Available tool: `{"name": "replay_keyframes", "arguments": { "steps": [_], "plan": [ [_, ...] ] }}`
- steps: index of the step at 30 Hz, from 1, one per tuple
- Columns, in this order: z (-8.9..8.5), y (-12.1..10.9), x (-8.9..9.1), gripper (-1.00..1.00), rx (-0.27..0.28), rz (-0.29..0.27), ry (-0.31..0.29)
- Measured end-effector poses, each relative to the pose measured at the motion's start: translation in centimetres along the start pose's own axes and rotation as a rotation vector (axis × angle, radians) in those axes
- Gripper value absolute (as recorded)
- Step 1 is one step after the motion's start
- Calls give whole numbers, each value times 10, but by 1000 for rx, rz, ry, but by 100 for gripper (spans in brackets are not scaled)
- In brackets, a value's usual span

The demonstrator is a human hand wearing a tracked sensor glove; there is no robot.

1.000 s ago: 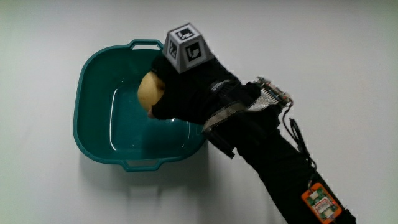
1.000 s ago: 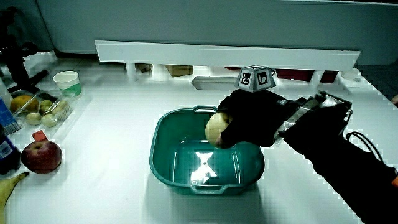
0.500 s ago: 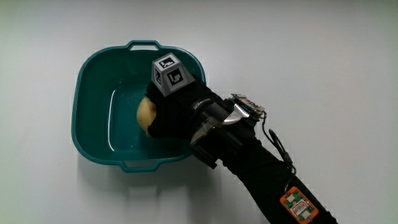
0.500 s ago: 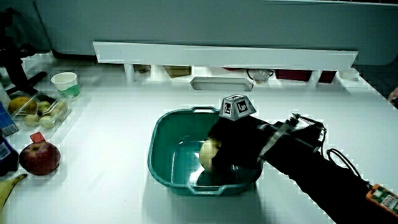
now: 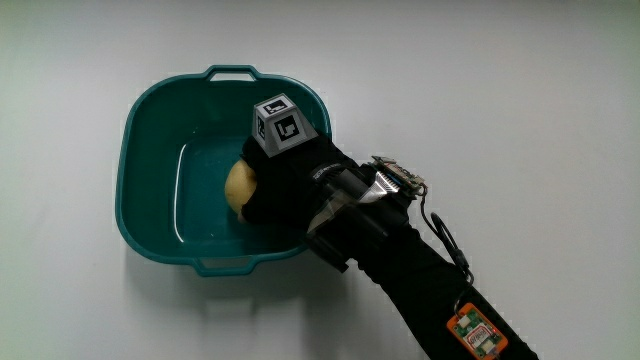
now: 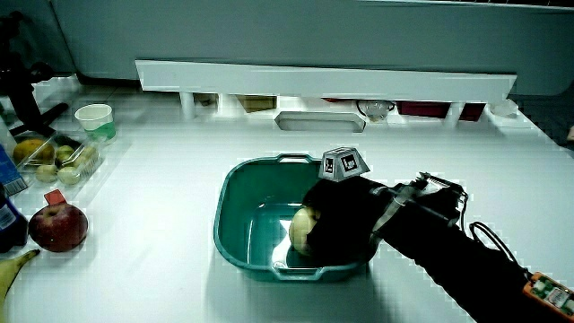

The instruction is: Place pear into plate

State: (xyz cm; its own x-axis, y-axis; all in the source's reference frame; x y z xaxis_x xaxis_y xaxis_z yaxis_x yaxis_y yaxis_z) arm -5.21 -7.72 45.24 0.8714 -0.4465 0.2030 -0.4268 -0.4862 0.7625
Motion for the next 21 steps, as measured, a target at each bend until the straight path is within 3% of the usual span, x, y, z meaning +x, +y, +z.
{"name": "replay_keyframes", "arguments": {
  "steps": [3, 4, 8, 10, 11, 12, 13, 14, 19, 21],
  "plan": [
    [-2, 1, 1, 0, -30, 6, 23],
    [-2, 0, 1, -5, -17, 6, 18],
    [-6, 1, 3, -24, -60, 17, 41],
    [-7, 1, 3, -33, -48, 20, 39],
    [-8, 1, 3, -38, -81, 22, 39],
    [-9, 2, 5, -43, -77, -4, 31],
    [-7, -1, 5, -48, -67, 19, 59],
    [-7, -2, 6, -52, -97, 27, 68],
    [2, -27, 13, -76, -136, 33, 48],
    [1, -36, 23, -86, -128, -227, -67]
  ]
}}
